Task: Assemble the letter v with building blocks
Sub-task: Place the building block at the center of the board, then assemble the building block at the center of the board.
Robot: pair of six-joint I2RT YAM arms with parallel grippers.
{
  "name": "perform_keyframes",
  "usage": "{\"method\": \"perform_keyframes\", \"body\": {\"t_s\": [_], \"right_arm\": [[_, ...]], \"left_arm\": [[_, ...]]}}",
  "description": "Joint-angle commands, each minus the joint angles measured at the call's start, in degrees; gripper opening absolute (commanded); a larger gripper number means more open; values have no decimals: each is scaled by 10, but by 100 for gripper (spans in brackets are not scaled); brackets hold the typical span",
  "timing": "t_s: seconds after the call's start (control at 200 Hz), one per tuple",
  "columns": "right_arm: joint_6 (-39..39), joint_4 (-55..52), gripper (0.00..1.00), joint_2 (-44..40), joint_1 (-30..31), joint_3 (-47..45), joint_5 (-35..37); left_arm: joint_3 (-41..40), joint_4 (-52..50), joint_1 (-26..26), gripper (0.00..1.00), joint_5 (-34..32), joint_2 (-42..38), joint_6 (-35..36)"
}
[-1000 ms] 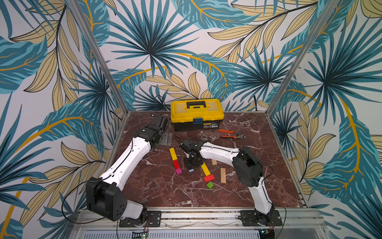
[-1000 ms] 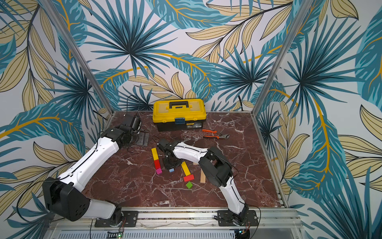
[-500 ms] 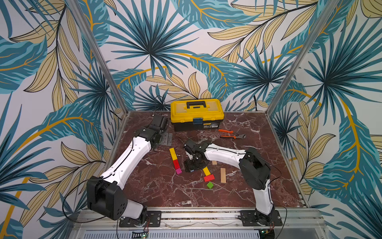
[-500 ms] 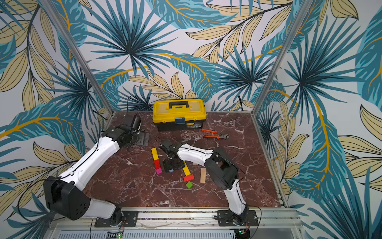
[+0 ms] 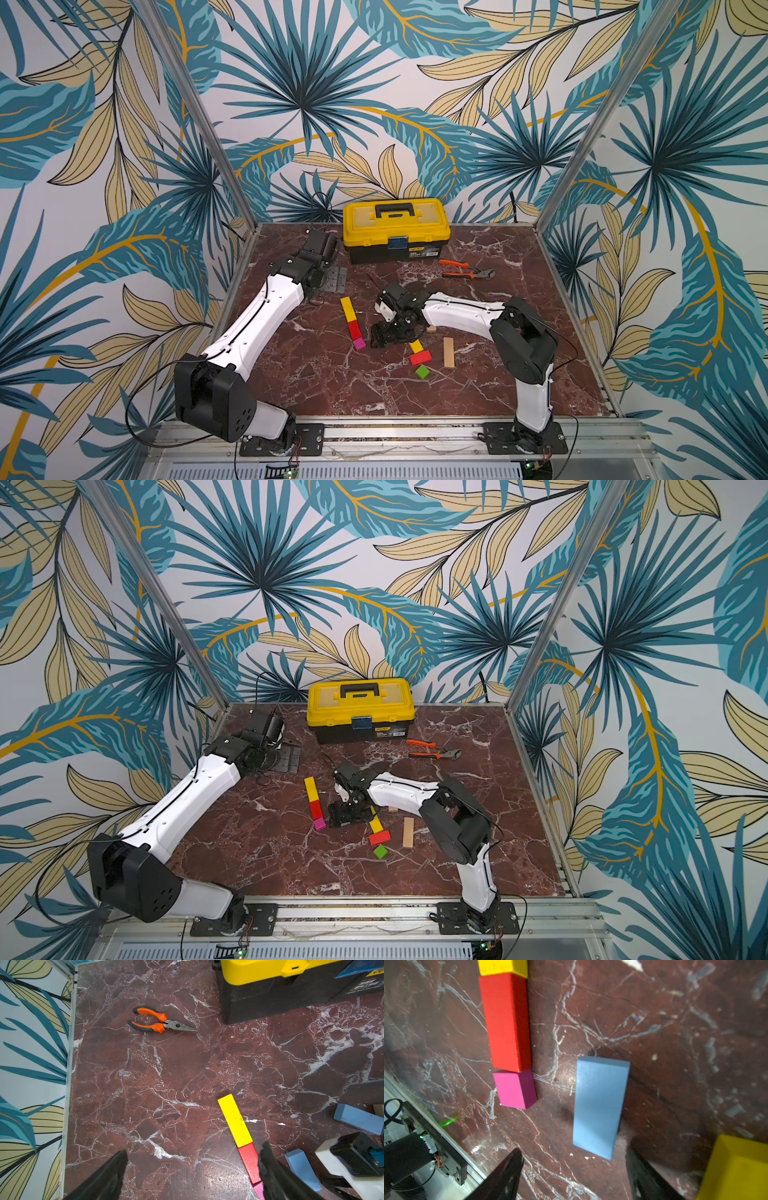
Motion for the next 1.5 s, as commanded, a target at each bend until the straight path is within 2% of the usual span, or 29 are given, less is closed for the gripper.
{"method": "perform_keyframes", "body": {"t_s": [0.0,0.751,0.977,1.493], "right_arm": [[-1,12,80,7,-1,-4,-24],[31,64,79,25,1,7,-86],[23,38,80,24,8,9,-69],[31,51,80,44,17,19,-73]], "left_arm": [[-7,11,4,99,2,0,0],[-6,10,4,99,7,2,3],[-6,11,5,100,10,4,3],[-7,11,5,99,9,4,3]]}}
